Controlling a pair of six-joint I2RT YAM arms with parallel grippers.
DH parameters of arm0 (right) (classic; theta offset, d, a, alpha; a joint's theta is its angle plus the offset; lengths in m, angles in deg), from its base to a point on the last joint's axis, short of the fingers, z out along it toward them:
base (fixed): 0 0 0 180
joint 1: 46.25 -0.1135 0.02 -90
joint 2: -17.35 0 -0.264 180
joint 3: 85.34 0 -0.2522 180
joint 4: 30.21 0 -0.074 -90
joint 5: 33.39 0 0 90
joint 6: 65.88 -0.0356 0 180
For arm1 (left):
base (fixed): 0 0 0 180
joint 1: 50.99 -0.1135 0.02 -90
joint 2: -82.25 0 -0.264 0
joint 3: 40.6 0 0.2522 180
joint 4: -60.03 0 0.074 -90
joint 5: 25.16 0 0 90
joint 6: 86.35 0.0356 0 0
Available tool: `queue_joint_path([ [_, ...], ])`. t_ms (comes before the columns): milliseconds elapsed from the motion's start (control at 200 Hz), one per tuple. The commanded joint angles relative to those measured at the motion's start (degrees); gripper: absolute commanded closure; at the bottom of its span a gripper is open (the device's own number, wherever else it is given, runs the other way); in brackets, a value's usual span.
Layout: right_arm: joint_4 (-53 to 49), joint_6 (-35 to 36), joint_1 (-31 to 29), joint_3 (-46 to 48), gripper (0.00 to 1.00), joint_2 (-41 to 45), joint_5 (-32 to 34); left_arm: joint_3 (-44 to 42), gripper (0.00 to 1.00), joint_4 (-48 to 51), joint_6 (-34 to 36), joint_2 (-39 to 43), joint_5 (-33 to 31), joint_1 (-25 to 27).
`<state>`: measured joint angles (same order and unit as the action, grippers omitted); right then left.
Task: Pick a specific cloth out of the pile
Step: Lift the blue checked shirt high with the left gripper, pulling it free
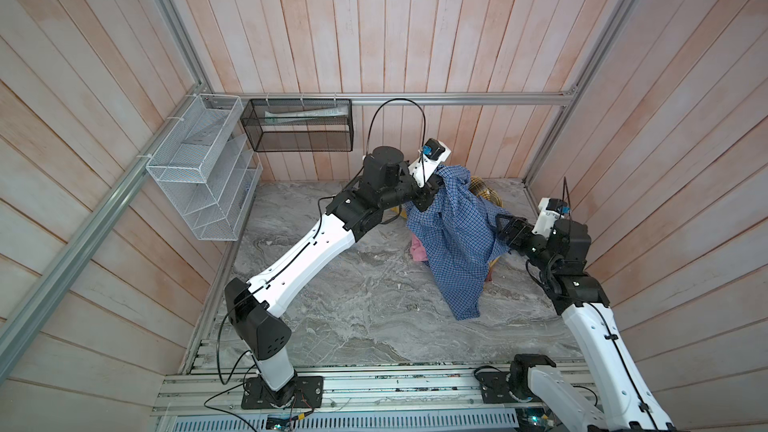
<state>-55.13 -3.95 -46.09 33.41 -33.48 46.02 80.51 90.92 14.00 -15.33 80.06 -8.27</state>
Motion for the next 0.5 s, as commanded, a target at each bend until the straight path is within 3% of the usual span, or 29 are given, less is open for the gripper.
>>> queue_joint_path([
  [0, 2.3, -0.4, 0.3, 1.0, 0.12, 1.1, 0.0, 0.1, 0.90, -4.1, 2.3, 3.3, -5.5, 0.0],
  [495, 6.0, -2.2, 0.3, 2.7, 0.12, 0.2, -2.5, 2.9, 0.90, -5.8, 5.0, 12.8, -14.2, -0.1],
])
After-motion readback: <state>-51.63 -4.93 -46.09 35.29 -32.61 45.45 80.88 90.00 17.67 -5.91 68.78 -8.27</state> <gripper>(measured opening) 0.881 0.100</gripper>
